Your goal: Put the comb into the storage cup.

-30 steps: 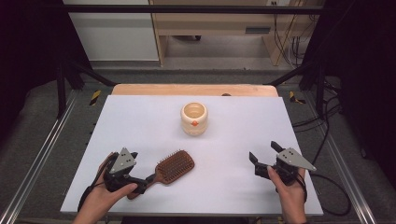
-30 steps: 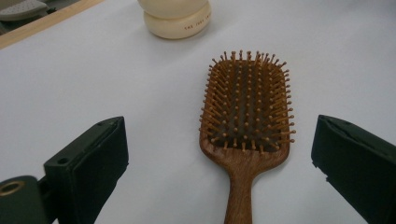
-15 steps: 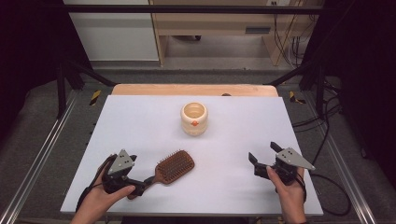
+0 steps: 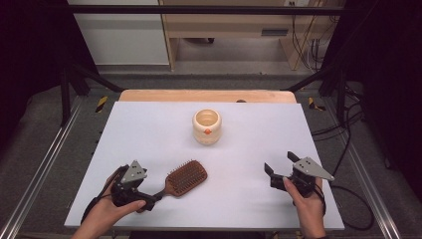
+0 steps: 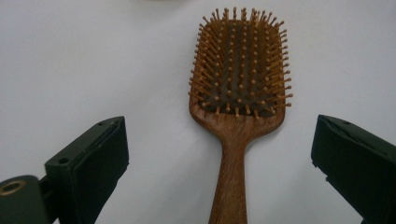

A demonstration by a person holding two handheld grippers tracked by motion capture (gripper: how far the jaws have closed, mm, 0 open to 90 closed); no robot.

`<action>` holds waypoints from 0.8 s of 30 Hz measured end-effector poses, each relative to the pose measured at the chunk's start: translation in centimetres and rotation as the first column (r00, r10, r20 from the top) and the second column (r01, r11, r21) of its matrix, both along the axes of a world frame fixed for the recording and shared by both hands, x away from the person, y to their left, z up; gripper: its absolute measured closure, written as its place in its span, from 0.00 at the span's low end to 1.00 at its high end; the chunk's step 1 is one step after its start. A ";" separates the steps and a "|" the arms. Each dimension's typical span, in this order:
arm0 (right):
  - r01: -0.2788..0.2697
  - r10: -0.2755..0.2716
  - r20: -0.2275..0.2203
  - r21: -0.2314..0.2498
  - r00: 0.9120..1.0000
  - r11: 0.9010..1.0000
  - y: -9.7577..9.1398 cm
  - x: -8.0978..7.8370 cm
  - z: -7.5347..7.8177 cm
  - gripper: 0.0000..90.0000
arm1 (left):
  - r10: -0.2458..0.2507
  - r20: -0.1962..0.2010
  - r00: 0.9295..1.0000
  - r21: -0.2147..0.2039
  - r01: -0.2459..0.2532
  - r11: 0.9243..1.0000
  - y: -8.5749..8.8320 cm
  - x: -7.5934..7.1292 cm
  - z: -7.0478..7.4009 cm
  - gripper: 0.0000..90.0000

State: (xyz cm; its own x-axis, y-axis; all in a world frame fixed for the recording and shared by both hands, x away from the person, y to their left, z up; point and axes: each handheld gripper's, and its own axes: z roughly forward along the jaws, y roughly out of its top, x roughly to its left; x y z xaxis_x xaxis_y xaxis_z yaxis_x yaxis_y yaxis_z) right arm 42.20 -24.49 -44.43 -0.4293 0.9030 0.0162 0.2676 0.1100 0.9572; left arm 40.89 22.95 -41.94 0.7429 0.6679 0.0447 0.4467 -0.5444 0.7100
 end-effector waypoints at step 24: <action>0.002 -0.002 -0.026 0.005 1.000 1.000 0.0 0.3 -0.3 0.08 | -0.034 -0.096 0.995 0.124 0.046 0.991 -1.5 0.6 -0.4 0.08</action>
